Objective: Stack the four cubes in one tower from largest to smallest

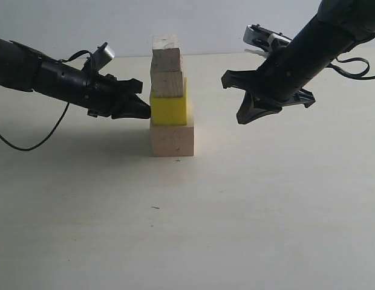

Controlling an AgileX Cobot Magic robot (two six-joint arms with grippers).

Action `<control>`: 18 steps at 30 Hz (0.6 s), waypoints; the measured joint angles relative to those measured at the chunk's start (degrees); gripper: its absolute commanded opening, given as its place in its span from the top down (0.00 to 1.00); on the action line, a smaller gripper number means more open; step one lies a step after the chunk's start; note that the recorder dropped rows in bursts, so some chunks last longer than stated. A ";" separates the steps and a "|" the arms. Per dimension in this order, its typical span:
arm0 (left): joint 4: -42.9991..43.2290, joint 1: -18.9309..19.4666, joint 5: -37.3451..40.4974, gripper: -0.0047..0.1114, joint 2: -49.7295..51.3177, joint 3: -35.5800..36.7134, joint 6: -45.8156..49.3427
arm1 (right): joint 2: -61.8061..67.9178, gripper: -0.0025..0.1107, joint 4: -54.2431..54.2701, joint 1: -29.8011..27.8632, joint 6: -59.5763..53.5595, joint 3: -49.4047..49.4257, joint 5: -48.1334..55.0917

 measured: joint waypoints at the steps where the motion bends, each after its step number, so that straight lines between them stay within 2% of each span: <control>1: 0.00 0.00 0.00 0.96 0.00 0.00 0.11 | 0.00 0.98 0.00 0.00 0.00 0.00 0.00; 18: 0.00 0.00 -0.22 0.96 0.00 0.00 0.53 | 0.00 0.98 0.00 0.00 0.00 0.00 0.00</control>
